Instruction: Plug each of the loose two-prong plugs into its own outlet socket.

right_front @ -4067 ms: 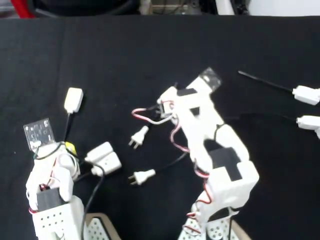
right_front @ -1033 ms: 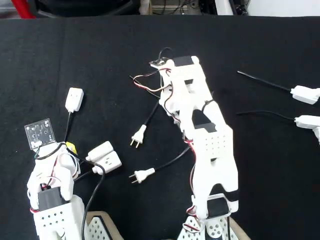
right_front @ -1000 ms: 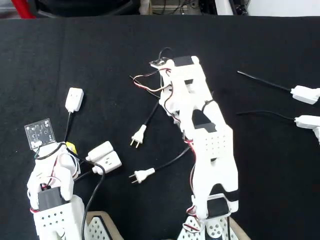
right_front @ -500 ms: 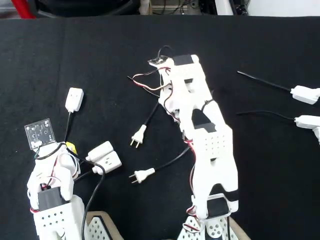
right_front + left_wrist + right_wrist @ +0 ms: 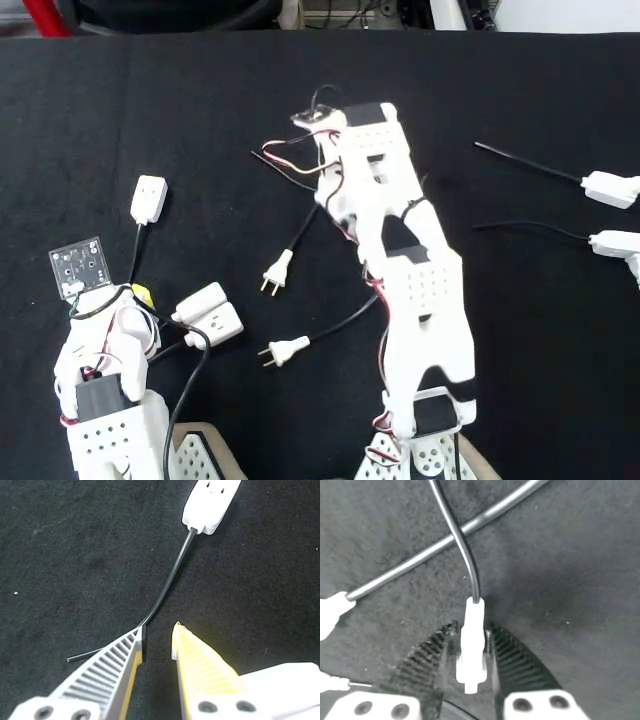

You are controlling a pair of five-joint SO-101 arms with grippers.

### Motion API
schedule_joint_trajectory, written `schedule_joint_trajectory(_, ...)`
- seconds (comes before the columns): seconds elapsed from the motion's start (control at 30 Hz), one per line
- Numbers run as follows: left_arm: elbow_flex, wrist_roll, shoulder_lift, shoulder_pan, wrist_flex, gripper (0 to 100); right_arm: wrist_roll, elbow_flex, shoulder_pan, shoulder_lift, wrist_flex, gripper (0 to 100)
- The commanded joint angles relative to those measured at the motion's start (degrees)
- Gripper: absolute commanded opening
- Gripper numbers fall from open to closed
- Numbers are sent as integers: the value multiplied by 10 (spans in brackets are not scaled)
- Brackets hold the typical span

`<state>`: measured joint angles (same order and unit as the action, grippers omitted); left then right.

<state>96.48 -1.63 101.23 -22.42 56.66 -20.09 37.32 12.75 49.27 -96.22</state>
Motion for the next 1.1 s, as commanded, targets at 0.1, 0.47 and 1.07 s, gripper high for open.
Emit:
schedule_joint_trajectory(0.1, 11, -3, 3, 1, 1, 112, -4, 36, 9, 18, -11, 79)
schedule_joint_trajectory(0.47, 11, -3, 3, 1, 0, 112, 1, 87, 9, 50, -46, 104)
schedule_joint_trajectory(1.07, 11, -3, 3, 1, 1, 112, -7, 83, 5, 23, -47, 120)
